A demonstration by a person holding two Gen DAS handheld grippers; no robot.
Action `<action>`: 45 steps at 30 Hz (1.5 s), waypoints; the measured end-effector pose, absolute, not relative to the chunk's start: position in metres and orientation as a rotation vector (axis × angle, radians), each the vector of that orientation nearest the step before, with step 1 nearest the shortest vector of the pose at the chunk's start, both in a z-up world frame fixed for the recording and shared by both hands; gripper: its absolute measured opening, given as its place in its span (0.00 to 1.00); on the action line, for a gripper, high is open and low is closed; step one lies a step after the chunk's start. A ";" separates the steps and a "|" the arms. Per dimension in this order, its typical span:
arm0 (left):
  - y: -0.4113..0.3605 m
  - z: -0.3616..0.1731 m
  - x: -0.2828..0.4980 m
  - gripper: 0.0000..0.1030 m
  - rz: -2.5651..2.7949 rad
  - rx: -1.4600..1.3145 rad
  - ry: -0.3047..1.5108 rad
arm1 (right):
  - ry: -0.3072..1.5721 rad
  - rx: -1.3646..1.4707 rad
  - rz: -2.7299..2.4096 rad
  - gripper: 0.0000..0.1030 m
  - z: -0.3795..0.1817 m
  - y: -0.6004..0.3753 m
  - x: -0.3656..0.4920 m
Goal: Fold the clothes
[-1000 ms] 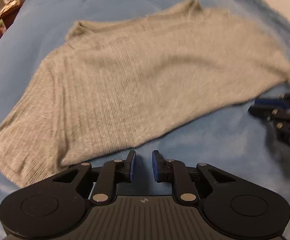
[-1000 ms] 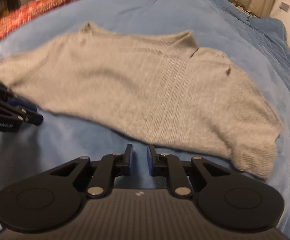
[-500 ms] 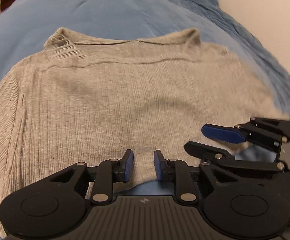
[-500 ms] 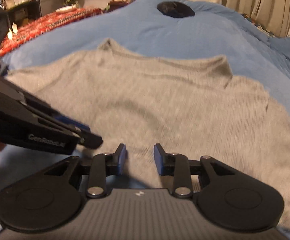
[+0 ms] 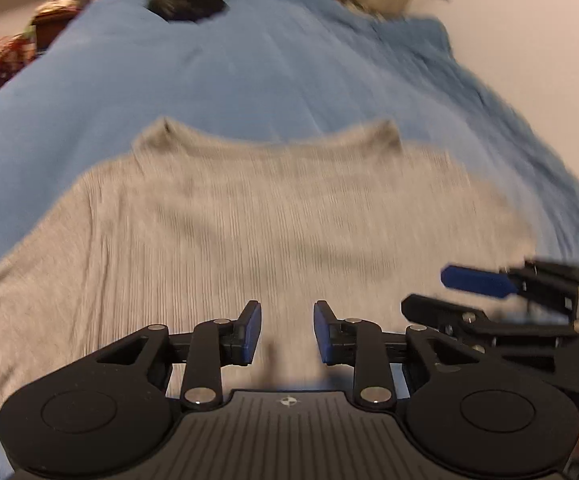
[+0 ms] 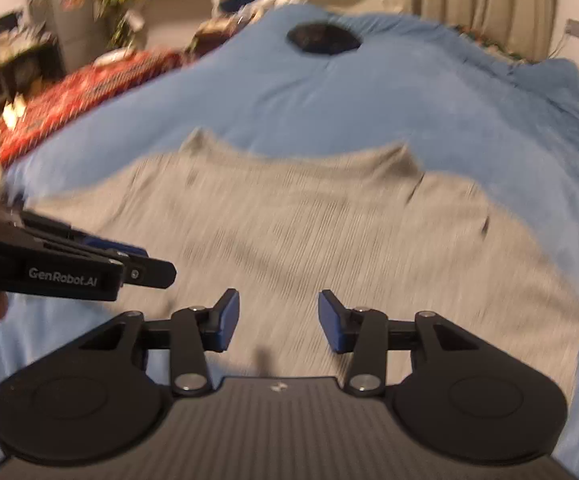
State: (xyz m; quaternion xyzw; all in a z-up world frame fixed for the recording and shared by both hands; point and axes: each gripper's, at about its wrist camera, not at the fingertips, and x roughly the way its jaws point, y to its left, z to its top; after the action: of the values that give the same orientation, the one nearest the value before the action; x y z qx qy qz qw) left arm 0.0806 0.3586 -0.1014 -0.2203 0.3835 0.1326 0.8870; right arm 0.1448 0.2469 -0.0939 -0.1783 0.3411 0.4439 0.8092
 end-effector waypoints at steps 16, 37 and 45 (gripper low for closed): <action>0.413 -0.138 0.163 0.08 0.378 -0.533 0.797 | 0.718 -0.400 0.833 0.10 -0.148 0.337 0.222; 0.503 -0.118 0.160 0.08 0.558 -0.503 0.736 | 0.704 -0.276 0.669 0.15 -0.128 0.336 0.308; 0.511 -0.117 0.172 0.08 0.549 -0.515 0.747 | 0.668 -0.284 0.653 0.18 -0.125 0.339 0.308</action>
State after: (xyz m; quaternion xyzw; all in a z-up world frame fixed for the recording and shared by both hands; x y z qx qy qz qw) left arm 0.1724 0.5113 -0.1175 -0.2454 0.3563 0.2619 0.8627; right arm 0.3077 0.3394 -0.1247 -0.1363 0.3208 0.3138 0.8832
